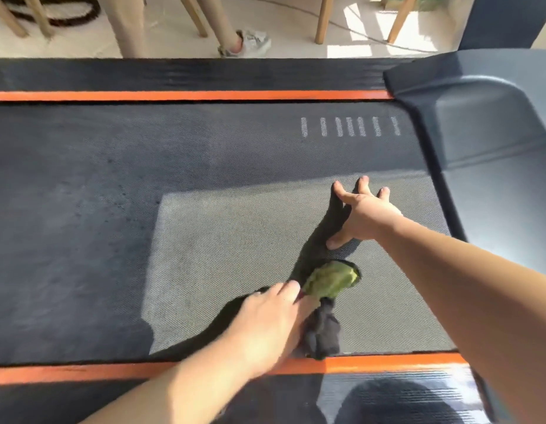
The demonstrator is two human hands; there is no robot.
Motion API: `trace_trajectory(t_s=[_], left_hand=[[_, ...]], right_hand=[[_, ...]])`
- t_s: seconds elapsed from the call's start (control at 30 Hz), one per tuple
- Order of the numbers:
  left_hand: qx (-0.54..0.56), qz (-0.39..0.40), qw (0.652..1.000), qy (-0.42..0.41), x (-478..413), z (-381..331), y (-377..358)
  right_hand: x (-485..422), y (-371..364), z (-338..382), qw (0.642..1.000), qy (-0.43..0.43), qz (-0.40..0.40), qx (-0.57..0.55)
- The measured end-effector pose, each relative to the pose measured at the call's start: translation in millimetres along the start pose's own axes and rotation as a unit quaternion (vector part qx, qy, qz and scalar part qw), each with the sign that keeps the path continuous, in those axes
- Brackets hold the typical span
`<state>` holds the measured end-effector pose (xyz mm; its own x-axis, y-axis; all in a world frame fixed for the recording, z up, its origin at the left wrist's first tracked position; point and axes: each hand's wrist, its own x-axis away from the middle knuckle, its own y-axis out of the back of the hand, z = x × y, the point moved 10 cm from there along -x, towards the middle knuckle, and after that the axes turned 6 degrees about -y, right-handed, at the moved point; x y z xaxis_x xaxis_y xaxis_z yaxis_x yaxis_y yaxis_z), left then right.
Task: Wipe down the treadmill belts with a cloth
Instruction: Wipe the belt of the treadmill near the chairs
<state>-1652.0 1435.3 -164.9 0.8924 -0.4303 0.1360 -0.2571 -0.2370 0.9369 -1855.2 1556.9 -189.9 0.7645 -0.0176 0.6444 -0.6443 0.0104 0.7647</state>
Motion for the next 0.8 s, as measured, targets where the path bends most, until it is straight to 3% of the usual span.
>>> trace_trajectory(t_s=[0.07,0.17,0.23,0.33,0.4,0.43,0.53,0.6,0.67,0.77,0.8], left_hand=[[-0.028,-0.033,0.995,0.088,7,59,14],[-0.011,-0.117,0.942,0.314,33,135,39],[-0.019,-0.132,0.941,0.311,38,114,31],[-0.008,-0.114,0.986,0.125,42,45,16],[-0.031,-0.100,0.993,0.045,49,54,20],[-0.045,-0.096,0.992,0.070,54,78,24],[-0.043,-0.151,0.939,0.307,81,159,43],[-0.049,-0.135,0.921,0.363,77,145,38],[-0.035,-0.119,0.949,0.291,57,93,25],[-0.017,-0.090,0.992,0.081,36,27,10],[-0.016,-0.080,0.995,0.049,30,28,10]], right_hand=[[1,0,0,1.000,0.001,0.000,0.001],[0,-1,-1,1.000,-0.003,0.004,-0.001],[-1,-1,-1,1.000,-0.002,0.003,-0.003],[-3,0,-2,1.000,-0.004,-0.006,0.004],[-2,0,-2,1.000,-0.005,-0.007,0.008],[-2,-1,-3,1.000,-0.005,-0.006,0.008],[0,0,-1,1.000,-0.010,-0.007,-0.001],[6,2,-1,1.000,-0.016,-0.013,-0.009],[12,1,0,0.999,0.002,-0.028,-0.029],[27,5,-14,0.991,0.076,-0.082,-0.080],[32,15,-28,0.986,0.096,-0.103,-0.088]])
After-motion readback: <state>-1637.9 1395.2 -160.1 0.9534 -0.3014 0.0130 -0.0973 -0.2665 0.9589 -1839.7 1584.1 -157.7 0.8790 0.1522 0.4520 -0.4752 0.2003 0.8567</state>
